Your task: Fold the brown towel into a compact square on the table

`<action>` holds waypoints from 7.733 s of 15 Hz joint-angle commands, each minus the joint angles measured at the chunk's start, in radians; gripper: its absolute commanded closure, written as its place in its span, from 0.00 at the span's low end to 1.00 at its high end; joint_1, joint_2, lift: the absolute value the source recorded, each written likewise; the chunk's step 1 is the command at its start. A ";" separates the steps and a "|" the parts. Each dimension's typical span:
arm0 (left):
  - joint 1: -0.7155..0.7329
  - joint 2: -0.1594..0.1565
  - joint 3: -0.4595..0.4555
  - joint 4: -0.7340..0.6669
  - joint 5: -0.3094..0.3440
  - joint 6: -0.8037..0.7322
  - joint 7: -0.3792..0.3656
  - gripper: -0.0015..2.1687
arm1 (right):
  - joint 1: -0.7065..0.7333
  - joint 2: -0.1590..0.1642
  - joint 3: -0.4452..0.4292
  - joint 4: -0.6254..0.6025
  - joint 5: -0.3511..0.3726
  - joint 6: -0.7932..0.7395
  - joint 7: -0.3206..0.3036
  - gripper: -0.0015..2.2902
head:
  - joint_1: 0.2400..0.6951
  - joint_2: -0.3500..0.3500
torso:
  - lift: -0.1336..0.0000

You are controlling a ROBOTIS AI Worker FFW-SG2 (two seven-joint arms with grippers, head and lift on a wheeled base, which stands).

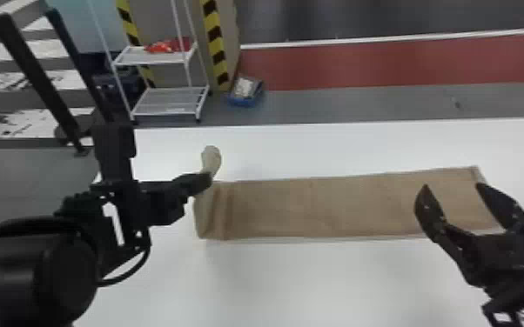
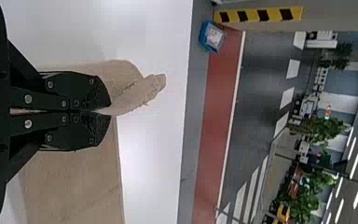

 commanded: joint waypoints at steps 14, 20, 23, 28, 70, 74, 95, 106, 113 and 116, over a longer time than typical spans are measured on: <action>-0.011 -0.051 -0.480 0.441 0.062 -0.630 0.268 0.00 | -0.076 -0.041 -0.169 0.113 -0.121 -0.006 0.002 0.06 | 1.00 0.03 | 0.08; 0.118 -0.051 -0.337 0.373 0.063 -0.808 0.229 0.01 | -0.183 -0.030 -0.023 0.122 -0.050 0.157 0.003 0.06 | 1.00 0.13 | 0.08; 0.195 -0.036 -0.233 0.373 0.075 -0.992 0.229 0.01 | -0.241 -0.030 0.079 0.148 -0.033 0.353 0.074 0.09 | 1.00 0.33 | 0.08; 0.267 0.001 -0.171 0.387 0.060 -1.151 0.196 0.01 | -0.350 0.002 0.251 0.303 0.085 0.415 0.068 0.13 | 1.00 0.67 | 0.08; 0.149 0.027 -0.210 0.573 0.086 -1.151 0.086 0.01 | -0.421 0.005 0.415 0.310 0.167 0.452 -0.112 0.02 | 1.00 0.75 | 0.08; 0.147 0.028 -0.210 0.576 0.086 -1.154 0.086 0.01 | -0.465 0.005 0.428 0.375 0.183 0.485 -0.112 0.09 | 1.00 0.78 | 0.08; 0.150 0.042 -0.208 0.587 0.101 -1.154 0.066 0.01 | -0.404 0.005 0.424 0.228 0.189 0.531 -0.092 0.58 | 1.00 0.79 | 0.08; 0.146 0.042 -0.234 0.588 0.095 -1.154 0.069 0.01 | -0.384 0.005 0.339 0.251 0.207 0.623 -0.101 0.58 | 1.00 0.70 | 0.08; 0.147 0.042 -0.231 0.588 0.095 -1.154 0.067 0.01 | -0.379 0.005 0.354 0.261 0.213 0.562 -0.133 0.23 | 1.00 0.69 | 0.08; 0.147 0.042 -0.231 0.588 0.095 -1.154 0.067 0.01 | -0.382 0.005 0.352 0.261 0.215 0.574 -0.133 0.23 | 1.00 0.69 | 0.08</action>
